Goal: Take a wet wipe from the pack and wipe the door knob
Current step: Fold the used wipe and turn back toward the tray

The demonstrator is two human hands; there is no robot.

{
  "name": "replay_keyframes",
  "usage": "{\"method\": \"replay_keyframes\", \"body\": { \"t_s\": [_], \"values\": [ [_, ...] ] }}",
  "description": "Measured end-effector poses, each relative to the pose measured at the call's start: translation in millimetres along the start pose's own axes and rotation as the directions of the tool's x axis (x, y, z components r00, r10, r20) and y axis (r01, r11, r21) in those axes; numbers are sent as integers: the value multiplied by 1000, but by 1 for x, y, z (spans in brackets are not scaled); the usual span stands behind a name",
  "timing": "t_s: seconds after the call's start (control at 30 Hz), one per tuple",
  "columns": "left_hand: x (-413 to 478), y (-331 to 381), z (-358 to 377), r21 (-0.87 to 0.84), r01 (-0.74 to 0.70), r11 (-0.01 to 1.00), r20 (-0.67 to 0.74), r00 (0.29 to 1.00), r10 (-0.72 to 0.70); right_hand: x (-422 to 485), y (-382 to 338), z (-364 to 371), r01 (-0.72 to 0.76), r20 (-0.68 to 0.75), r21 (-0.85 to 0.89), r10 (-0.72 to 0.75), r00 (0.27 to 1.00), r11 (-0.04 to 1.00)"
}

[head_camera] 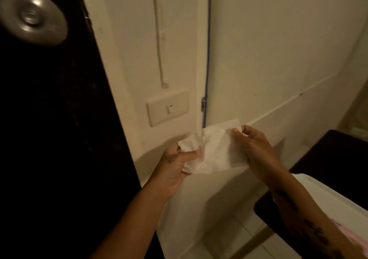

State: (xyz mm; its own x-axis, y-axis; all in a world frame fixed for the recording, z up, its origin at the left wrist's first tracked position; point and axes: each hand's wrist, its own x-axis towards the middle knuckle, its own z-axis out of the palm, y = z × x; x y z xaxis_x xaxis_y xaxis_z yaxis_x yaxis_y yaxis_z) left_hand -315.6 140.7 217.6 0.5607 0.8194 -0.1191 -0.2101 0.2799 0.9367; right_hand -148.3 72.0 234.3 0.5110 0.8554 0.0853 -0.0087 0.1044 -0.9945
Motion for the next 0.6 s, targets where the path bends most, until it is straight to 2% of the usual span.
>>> {"method": "replay_keyframes", "body": {
  "t_s": [0.17, 0.33, 0.5, 0.6],
  "values": [
    [31, -29, 52, 75, 22, 997, 39, 999, -25, 0, 21, -67, -104, -166, -4, 102, 981, 995],
    [72, -70, 115, 180, 110, 978, 92, 988, -128, 3, 51, -145, -193, -291, 69, 205, 935, 979],
    [119, -128, 178, 340, 162, 926, 126, 968, -216, 11, 91, -222, -318, -413, 118, 338, 846, 941],
    [145, -167, 212, 459, 183, 869, 156, 947, -282, 11, 120, -266, -404, -422, 181, 441, 792, 897]
  ]
}}
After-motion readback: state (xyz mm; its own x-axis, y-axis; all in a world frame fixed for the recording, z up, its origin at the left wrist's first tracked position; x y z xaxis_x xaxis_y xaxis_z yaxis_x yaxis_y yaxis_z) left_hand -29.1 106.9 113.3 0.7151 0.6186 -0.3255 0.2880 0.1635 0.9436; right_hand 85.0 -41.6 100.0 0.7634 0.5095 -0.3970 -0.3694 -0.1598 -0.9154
